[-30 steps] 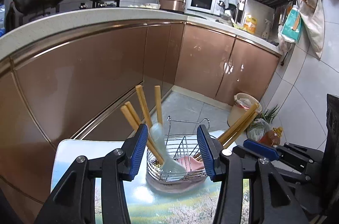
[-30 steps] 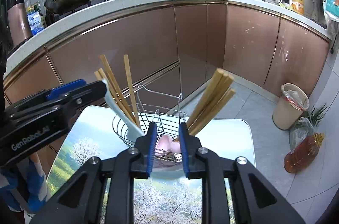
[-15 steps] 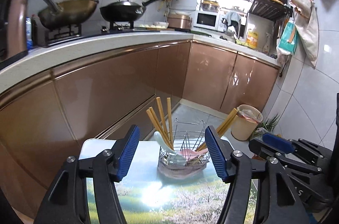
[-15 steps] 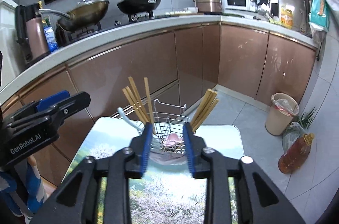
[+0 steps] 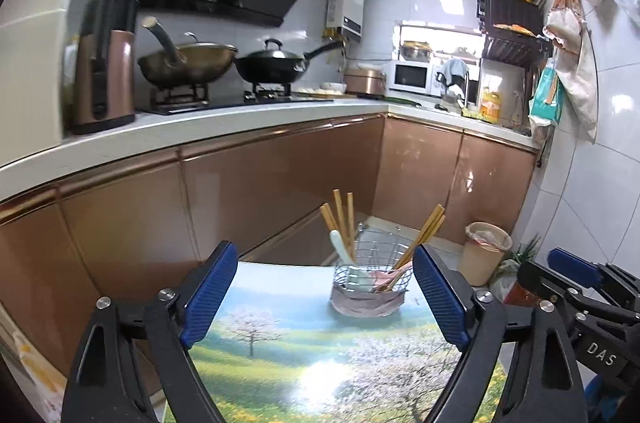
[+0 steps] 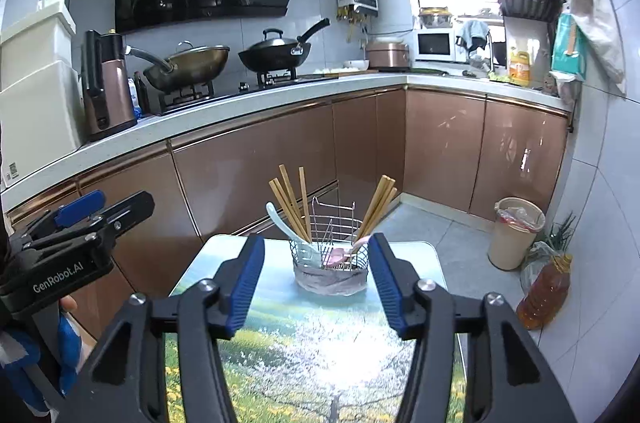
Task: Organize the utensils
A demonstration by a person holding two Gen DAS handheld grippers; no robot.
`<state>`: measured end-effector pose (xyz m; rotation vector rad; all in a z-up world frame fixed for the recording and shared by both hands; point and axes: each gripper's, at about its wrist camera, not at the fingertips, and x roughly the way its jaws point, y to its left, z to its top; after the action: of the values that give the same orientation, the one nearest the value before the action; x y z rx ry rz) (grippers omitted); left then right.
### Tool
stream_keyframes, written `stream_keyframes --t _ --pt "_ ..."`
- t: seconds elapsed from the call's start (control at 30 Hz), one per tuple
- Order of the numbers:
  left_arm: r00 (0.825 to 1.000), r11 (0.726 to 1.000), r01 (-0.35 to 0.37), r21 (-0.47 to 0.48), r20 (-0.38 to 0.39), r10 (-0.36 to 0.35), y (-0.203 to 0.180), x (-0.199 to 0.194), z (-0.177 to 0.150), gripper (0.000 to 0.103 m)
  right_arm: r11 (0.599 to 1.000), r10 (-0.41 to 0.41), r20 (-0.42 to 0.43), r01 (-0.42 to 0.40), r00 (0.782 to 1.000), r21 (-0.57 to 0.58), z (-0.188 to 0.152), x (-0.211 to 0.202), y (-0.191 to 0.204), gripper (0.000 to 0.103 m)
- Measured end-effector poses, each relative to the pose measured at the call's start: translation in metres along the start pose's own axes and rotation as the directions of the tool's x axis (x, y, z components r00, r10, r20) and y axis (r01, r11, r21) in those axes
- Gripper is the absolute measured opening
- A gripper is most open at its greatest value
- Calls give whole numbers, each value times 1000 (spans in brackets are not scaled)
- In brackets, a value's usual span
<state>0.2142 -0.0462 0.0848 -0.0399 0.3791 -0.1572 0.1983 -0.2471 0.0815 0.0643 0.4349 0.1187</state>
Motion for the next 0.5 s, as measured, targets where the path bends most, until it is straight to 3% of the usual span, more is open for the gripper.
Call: stream_keyframes --t 0.1,0.27,0.5 --pt "999 999 -38 15 23 38 1 -10 -12 93 1000 -14 10 14 1000 5 -15 -9 4 53" --pt "990 993 -114 32 83 111 5 -30 -27 99 998 -55 52 56 997 -13 -36 -23 12 70" --pt "977 982 -181 46 124 174 12 -53 -46 102 995 -82 86 86 993 -49 -60 -35 22 73"
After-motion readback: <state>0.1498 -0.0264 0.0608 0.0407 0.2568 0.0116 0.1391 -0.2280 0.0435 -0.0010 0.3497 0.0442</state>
